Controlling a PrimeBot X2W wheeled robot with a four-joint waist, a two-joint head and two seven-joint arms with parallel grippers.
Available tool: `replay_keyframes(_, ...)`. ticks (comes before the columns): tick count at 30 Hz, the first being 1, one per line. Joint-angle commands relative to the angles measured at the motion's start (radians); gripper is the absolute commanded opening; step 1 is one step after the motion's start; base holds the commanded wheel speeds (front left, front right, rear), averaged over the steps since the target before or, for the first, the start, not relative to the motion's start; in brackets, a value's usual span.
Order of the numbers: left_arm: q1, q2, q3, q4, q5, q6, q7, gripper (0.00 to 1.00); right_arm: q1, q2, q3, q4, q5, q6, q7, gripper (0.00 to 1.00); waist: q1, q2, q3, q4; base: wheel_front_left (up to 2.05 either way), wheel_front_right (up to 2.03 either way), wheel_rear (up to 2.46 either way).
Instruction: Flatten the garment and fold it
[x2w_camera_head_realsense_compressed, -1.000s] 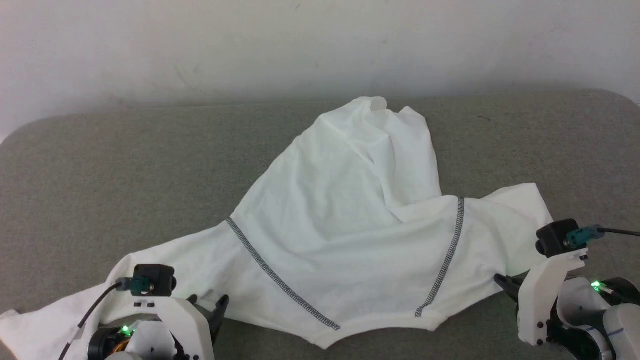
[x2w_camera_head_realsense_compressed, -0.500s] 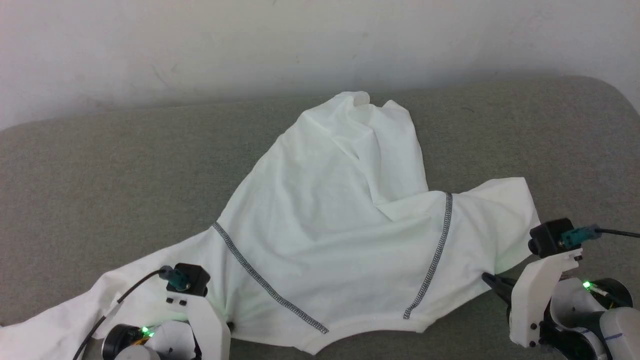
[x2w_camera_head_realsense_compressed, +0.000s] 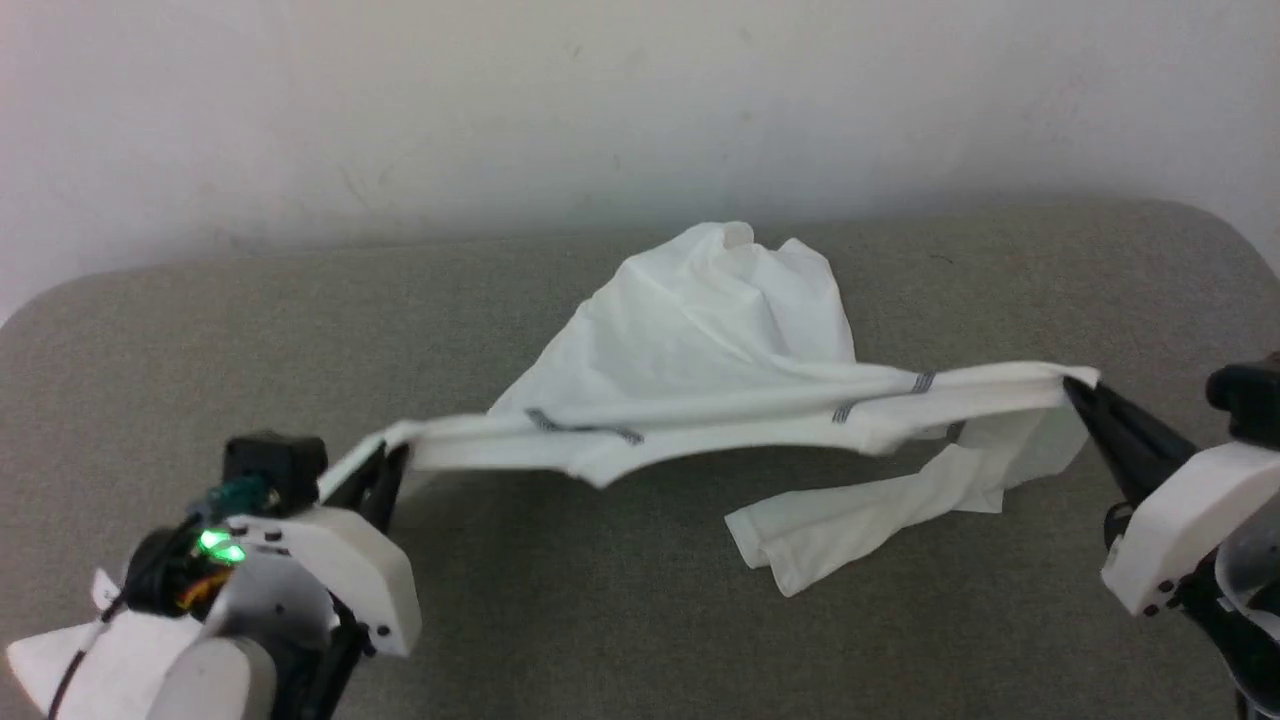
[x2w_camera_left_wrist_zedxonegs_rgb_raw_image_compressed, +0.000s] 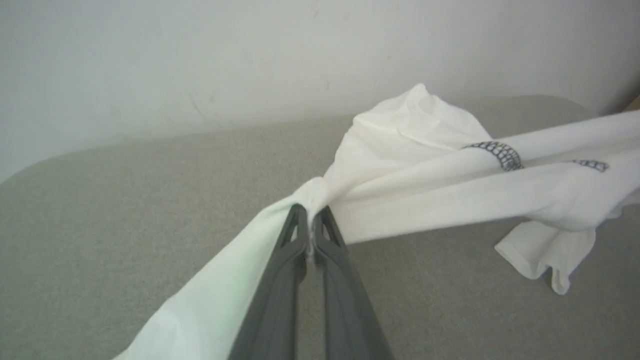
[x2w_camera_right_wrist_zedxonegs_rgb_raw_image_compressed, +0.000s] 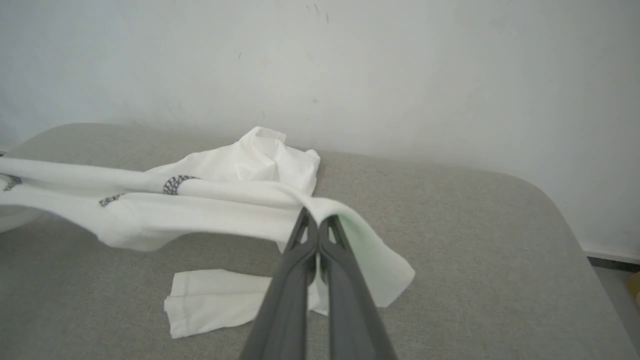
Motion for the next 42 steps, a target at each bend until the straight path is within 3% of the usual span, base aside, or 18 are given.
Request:
replay_keyframes(1, -0.031, 0.009, 0.021, -0.033, 0.012, 0.016, -0.028, 0.00, 0.001, -0.002, -0.020, -0.030, -0.014, -0.002, -0.009, 0.00, -0.0001, -0.0001, -0.018, 0.008, 0.00, 0.00, 0.00)
replay_keyframes(8, -0.226, 0.034, 0.092, -0.183, 0.027, 0.031, -0.154, 0.00, -0.150, -0.022, -0.095, -0.206, -0.061, -0.002, -0.011, 0.00, -0.0001, -0.0001, -0.035, 0.007, 0.00, 0.00, 0.00)
replay_keyframes(15, -0.522, 0.054, 0.103, -0.143, 0.021, 0.007, -0.204, 0.00, -0.423, -0.070, -0.128, -0.207, -0.024, -0.002, 0.017, 0.00, -0.0001, -0.0001, 0.003, 0.006, 0.00, 0.00, 0.00)
replay_keyframes(24, -0.864, 0.023, 0.065, 0.203, -0.008, -0.030, -0.246, 0.00, -0.781, -0.110, -0.030, 0.113, 0.040, -0.002, -0.020, 0.00, -0.0001, -0.0001, 0.124, -0.017, 0.00, 0.00, 0.00)
replay_keyframes(32, -1.154, 0.023, 0.041, 0.536, 0.047, -0.035, -0.418, 0.00, -1.069, -0.109, 0.104, 0.419, 0.039, -0.002, -0.224, 0.00, -0.0001, -0.0001, 0.262, -0.042, 0.00, 0.00, 0.00)
replay_keyframes(42, -1.309, 0.006, 0.031, 0.815, 0.050, -0.044, -0.563, 0.00, -1.228, -0.082, 0.312, 0.681, 0.081, -0.002, -0.432, 0.00, -0.0001, -0.0001, 0.360, -0.047, 0.00, 0.00, 0.00)
